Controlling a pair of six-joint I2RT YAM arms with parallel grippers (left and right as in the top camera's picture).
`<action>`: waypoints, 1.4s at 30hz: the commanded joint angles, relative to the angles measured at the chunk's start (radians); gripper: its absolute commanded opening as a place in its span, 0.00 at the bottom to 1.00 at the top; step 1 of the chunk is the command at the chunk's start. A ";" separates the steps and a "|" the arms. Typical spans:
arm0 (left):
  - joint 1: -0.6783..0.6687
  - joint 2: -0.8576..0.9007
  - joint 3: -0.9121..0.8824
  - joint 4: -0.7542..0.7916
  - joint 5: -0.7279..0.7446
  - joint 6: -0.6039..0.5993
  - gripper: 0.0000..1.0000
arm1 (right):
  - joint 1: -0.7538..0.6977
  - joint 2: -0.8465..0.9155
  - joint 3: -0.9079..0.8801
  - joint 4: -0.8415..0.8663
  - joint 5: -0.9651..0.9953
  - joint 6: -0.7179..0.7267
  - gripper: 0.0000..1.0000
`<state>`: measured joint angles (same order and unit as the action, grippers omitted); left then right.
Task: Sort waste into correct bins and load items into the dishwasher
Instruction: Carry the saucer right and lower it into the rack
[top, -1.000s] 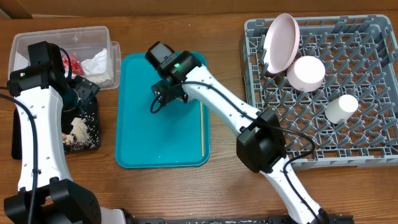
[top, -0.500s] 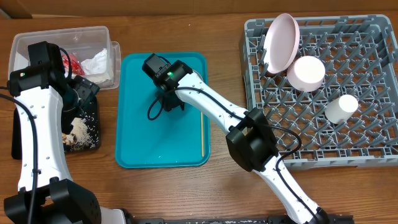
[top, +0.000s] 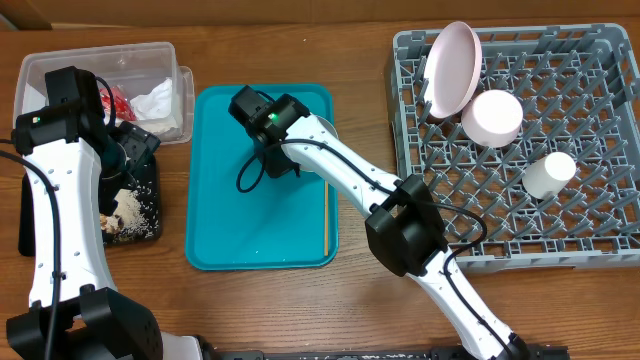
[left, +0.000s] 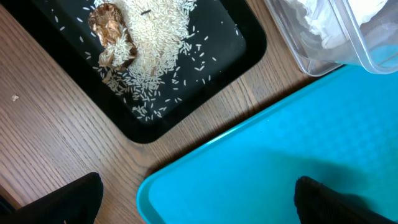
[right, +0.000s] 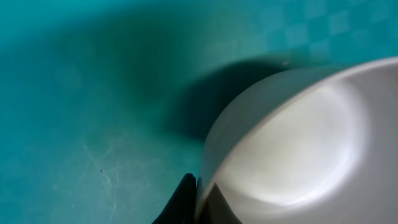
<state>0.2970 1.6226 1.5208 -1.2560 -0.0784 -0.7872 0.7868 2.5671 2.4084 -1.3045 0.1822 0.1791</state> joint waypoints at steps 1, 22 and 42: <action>0.004 -0.013 -0.006 0.001 0.001 -0.021 1.00 | -0.002 -0.048 0.029 -0.029 0.019 0.031 0.04; 0.004 -0.013 -0.006 0.001 0.001 -0.021 1.00 | -0.456 -0.752 0.029 -0.304 -0.005 0.107 0.04; 0.004 -0.013 -0.006 0.001 0.001 -0.021 1.00 | -1.319 -0.807 -0.586 -0.389 -1.272 -0.585 0.04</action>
<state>0.2970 1.6226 1.5208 -1.2560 -0.0780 -0.7872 -0.5083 1.7653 1.9350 -1.6863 -0.6403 -0.0681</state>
